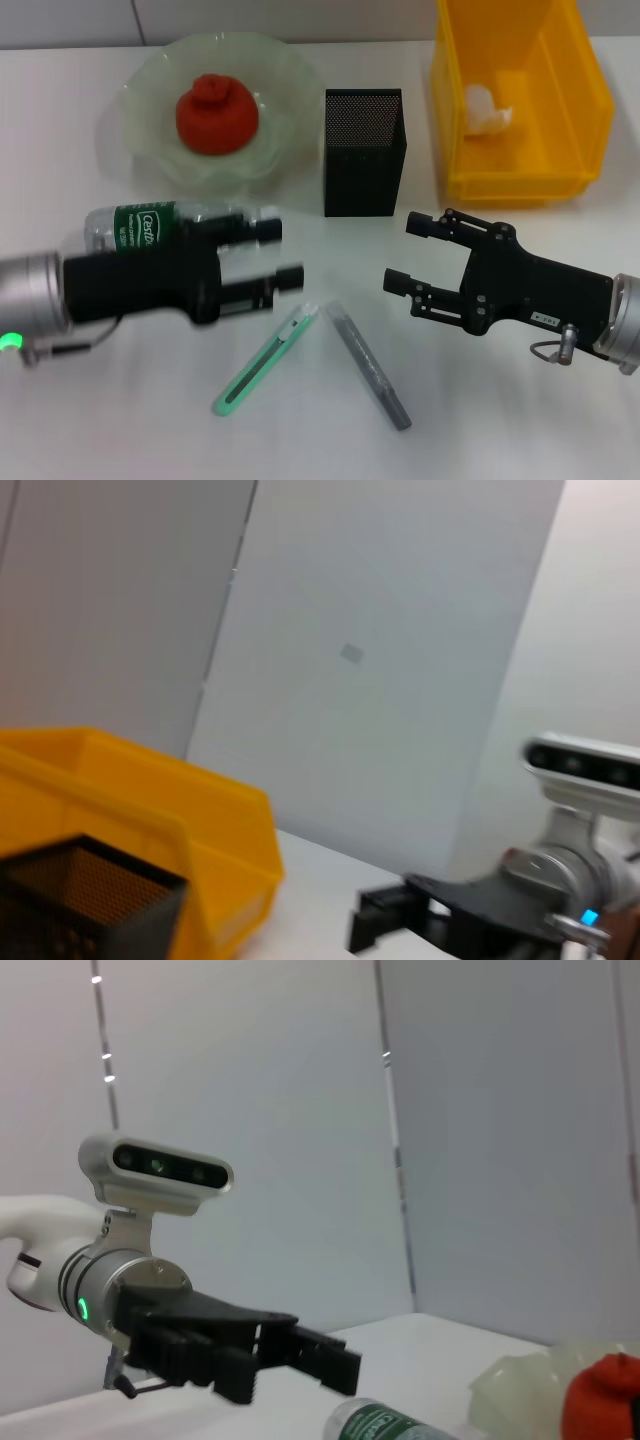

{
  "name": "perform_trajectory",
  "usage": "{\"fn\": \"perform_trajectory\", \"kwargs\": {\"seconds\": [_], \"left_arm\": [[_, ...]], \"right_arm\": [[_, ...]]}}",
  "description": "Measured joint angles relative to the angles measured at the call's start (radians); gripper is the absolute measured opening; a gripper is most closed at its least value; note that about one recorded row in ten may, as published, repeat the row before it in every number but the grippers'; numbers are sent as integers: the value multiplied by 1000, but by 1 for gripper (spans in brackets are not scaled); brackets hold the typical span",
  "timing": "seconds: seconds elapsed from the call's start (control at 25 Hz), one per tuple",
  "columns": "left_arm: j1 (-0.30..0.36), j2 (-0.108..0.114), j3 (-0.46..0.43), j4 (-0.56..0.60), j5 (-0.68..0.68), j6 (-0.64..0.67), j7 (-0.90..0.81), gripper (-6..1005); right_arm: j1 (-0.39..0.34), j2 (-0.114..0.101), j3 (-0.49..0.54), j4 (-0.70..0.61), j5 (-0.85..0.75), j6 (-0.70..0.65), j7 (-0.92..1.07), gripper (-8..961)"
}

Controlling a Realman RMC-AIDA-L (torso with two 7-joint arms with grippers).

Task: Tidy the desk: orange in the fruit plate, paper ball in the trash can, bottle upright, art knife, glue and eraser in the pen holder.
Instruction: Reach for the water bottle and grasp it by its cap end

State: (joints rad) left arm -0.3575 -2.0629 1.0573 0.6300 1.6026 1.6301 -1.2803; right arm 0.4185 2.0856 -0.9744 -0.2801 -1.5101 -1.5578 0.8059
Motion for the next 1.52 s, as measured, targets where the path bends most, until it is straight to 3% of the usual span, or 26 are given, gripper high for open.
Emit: {"fn": "perform_trajectory", "kwargs": {"seconds": [0.2, 0.24, 0.28, 0.4, 0.48, 0.52, 0.56, 0.72, 0.96, 1.28, 1.52], "left_arm": [[-72, 10, 0, 133, 48, -91, -203, 661], [-124, 17, 1, 195, 140, -112, -302, 660], [-124, 17, 1, 195, 140, -112, -302, 659], [-224, 18, -4, 263, 332, -124, -462, 656], [-289, 14, -4, 299, 461, -125, -554, 656], [-289, 14, -4, 299, 461, -125, -554, 656], [-367, -1, 10, 356, 643, -124, -654, 655], [-432, -9, 75, 403, 804, -128, -732, 655], [-472, -12, 215, 420, 927, -167, -791, 654], [-474, -17, 410, 407, 1029, -255, -889, 652], [-472, -17, 434, 400, 1037, -288, -897, 651]], "right_arm": [[-1, -1, -6, 17, 7, 6, -5, 737], [1, 0, -10, 21, 7, 11, -4, 737], [1, 0, -10, 21, 7, 11, -4, 737], [9, 1, -9, 37, 8, 13, -2, 737], [11, 0, -5, 44, 9, 13, -1, 737], [11, 0, -4, 45, 9, 13, -1, 737], [10, 0, -4, 47, 9, 13, 0, 737], [12, 1, -1, 62, 10, 11, 0, 737], [14, 1, -1, 72, 10, 11, 0, 737], [18, 3, -1, 75, 10, 13, 1, 736], [30, 4, -1, 89, 11, 12, 2, 736]]}}
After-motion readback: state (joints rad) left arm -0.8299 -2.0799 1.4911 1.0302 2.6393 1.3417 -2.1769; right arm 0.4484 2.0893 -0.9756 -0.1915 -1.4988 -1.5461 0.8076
